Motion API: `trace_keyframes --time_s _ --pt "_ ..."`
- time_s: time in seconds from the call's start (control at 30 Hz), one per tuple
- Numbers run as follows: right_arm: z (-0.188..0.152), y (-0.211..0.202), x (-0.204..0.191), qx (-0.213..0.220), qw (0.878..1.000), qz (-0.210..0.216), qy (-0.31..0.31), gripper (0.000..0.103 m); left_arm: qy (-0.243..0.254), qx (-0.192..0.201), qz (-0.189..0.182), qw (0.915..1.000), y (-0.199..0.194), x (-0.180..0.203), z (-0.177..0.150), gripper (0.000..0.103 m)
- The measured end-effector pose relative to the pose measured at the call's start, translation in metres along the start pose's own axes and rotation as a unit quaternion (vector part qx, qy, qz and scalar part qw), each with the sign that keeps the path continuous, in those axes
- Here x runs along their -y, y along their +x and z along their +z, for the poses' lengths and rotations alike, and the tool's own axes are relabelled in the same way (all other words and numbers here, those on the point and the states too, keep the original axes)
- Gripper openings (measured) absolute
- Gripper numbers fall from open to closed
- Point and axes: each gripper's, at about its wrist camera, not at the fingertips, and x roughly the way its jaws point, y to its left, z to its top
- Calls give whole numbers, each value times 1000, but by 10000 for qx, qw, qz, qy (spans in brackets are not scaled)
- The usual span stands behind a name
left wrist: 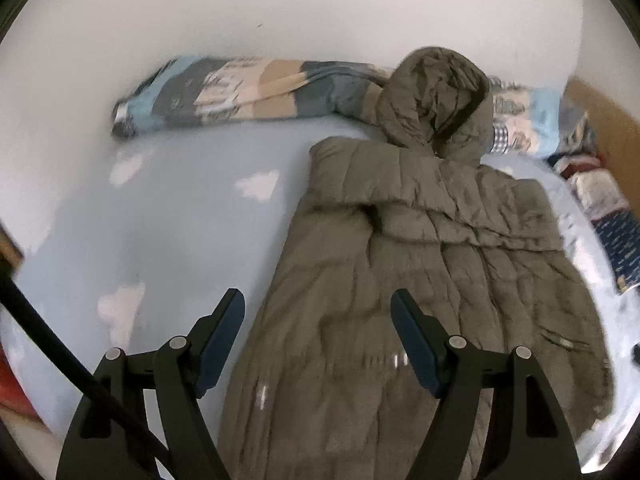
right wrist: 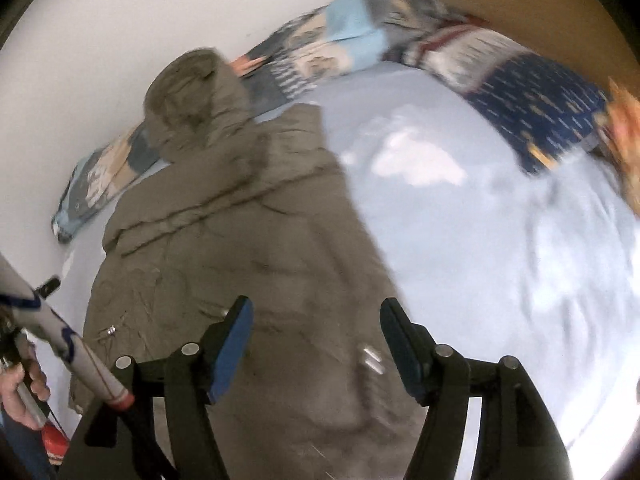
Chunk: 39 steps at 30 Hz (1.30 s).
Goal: Fold large clothes
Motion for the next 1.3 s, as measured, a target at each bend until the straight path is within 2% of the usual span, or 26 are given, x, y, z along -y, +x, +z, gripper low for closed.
trace_keyframes --time_s 0.13,0.2,0.27,0.33,0.4,0.57,0.73,0.83,0.87,0.9,0.93,0.97,1.0,1.07,1.17,1.3 --pt "-17 -20 45 -32 9988 -7 484 72 -432 -296 -3 9986 -19 -41 -47 83" --pt "-29 -25 63 -97 9975 151 684 72 -797 -482 24 9956 -23 -71 -72 83" --pt "-38 -25 74 -170 9959 315 832 73 -1303 -676 9 9892 -24 -102 -93 83" --pt "-43 -19 80 -271 9941 398 974 73 -1868 -771 -140 9793 -28 -132 -112 83" --pt "-48 -14 86 -339 9911 550 1165 73 -2211 -834 -281 9713 -27 -148 -124 83" --pt "-64 2 90 -599 9813 988 1542 73 -2543 -1060 -790 9580 -14 -148 -140 83" --pt "-75 12 90 -680 9748 1188 1760 73 -2314 -1243 -1185 9576 9 -113 -135 83" --pt "-76 21 88 -726 9729 1240 1810 73 -2079 -1488 -1067 9609 31 -89 -141 83" --pt "-77 27 84 -767 9711 1318 1839 73 -1933 -1465 -939 9656 35 -81 -142 80" --pt "-77 32 80 -814 9703 1378 1811 73 -1738 -1380 -778 9720 35 -72 -142 65" --pt "-76 38 74 -855 9710 1391 1746 73 -1496 -1288 -636 9783 33 -63 -140 56" --pt "-76 41 70 -852 9724 1364 1689 62 -1322 -1215 -631 9817 31 -57 -139 38" --pt "-76 45 63 -814 9759 1279 1567 40 -1156 -1093 -620 9853 26 -50 -137 27" --pt "-75 42 51 -683 9854 992 1205 29 -748 -800 -363 9933 13 -36 -136 23" --pt "-75 25 29 -360 9971 469 468 20 -417 -526 -159 9976 0 -22 -135 21" --pt "-75 1 12 51 9998 95 -142 16 -101 -326 20 9994 -14 -15 -137 19"
